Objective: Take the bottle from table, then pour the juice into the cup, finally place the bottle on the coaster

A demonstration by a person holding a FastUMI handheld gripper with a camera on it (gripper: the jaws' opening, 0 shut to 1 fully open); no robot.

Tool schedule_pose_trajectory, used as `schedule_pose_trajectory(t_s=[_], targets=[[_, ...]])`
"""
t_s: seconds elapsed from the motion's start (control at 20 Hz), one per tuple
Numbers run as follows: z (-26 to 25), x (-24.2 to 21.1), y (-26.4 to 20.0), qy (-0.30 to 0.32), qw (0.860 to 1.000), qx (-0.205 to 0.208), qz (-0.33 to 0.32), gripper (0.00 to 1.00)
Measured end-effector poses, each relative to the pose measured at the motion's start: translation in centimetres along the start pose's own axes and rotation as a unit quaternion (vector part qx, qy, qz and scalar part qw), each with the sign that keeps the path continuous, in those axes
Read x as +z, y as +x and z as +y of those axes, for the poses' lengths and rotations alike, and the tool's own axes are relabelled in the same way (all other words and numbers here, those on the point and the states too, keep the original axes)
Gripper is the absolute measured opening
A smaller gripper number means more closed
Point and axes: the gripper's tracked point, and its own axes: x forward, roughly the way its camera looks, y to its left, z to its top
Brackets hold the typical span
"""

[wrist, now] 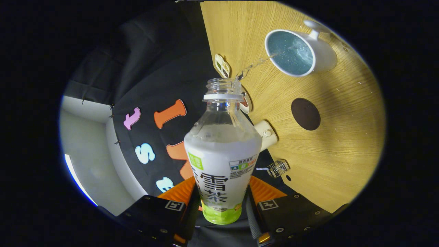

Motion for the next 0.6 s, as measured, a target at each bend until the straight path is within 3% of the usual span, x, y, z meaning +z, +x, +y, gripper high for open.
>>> schedule_pose_trajectory(t_s=[0.6], targets=[[-0.05, 0.62, -0.32, 0.046, 0.999, -0.005, -0.010, 0.64]])
